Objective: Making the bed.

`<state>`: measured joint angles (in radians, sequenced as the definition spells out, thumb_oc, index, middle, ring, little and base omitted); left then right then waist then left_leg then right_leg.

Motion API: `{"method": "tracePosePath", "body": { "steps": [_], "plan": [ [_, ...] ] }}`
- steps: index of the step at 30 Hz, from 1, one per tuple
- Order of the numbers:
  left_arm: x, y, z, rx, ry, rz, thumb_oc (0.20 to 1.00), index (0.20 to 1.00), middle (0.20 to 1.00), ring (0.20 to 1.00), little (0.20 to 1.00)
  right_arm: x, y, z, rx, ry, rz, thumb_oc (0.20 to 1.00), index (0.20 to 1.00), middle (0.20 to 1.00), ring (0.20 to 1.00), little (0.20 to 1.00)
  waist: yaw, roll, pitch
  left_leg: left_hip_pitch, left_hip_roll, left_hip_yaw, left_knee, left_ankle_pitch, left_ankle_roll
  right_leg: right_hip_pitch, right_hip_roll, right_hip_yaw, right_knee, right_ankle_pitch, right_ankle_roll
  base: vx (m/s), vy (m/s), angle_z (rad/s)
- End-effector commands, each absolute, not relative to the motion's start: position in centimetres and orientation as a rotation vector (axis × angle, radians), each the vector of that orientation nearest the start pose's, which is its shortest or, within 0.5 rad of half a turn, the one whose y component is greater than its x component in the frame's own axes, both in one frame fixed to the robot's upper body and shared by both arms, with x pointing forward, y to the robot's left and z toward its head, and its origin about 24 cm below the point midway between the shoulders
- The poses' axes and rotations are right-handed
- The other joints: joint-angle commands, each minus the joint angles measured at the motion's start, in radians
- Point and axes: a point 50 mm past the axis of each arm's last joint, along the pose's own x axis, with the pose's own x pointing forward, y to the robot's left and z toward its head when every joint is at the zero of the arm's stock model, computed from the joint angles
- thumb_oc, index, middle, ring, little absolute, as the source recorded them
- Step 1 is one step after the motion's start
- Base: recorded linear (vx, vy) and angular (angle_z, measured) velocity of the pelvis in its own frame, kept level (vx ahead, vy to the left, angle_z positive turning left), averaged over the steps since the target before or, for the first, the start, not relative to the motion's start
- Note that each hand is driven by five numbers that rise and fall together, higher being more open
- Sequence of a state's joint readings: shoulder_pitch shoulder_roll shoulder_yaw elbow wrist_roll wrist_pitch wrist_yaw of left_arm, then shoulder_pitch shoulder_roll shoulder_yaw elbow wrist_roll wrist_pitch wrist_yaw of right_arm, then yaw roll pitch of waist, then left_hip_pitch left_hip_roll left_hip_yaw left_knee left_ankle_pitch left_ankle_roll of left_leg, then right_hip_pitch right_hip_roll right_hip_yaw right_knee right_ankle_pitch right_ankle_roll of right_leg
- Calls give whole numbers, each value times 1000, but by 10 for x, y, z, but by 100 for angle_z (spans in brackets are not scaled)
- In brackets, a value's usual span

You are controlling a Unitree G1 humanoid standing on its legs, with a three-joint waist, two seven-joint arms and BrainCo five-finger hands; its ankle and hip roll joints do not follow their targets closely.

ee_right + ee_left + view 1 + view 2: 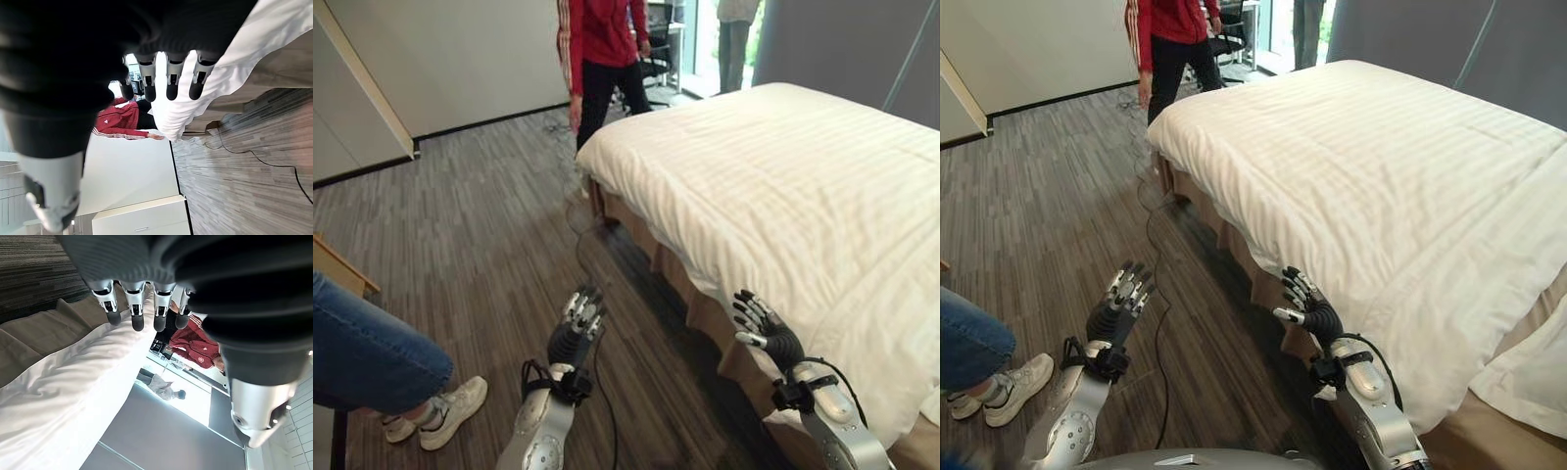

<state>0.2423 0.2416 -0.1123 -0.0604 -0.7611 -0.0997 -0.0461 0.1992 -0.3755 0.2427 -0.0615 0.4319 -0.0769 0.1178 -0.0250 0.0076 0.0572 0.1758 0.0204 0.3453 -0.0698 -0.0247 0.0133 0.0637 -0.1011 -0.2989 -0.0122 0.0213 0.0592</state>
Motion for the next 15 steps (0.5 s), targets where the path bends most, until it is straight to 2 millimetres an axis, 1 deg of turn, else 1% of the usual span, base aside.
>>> {"method": "tracePosePath", "body": {
  "steps": [1, 15],
  "plan": [
    [207, 187, 26, -482, 20, -41, 1000, 1000, 1000, 1000, 1000, 218, -161, 32, 91, 42, 330, 1000, 1000, 1000, 1000, 1000, -1, -31, 1, -20, 37, -61, -10, 15, -37, 43, -20, -14, 11, -31, 46, 0, 0, 0],
    [205, 189, 23, -489, 29, -25, 1000, 1000, 1000, 1000, 1000, 218, -161, 30, 95, 52, 331, 1000, 1000, 1000, 1000, 1000, -4, -34, 2, -13, 38, -54, -13, 15, -38, 49, -16, -6, 5, -27, 48, 0, 0, 0]
  ]
}}
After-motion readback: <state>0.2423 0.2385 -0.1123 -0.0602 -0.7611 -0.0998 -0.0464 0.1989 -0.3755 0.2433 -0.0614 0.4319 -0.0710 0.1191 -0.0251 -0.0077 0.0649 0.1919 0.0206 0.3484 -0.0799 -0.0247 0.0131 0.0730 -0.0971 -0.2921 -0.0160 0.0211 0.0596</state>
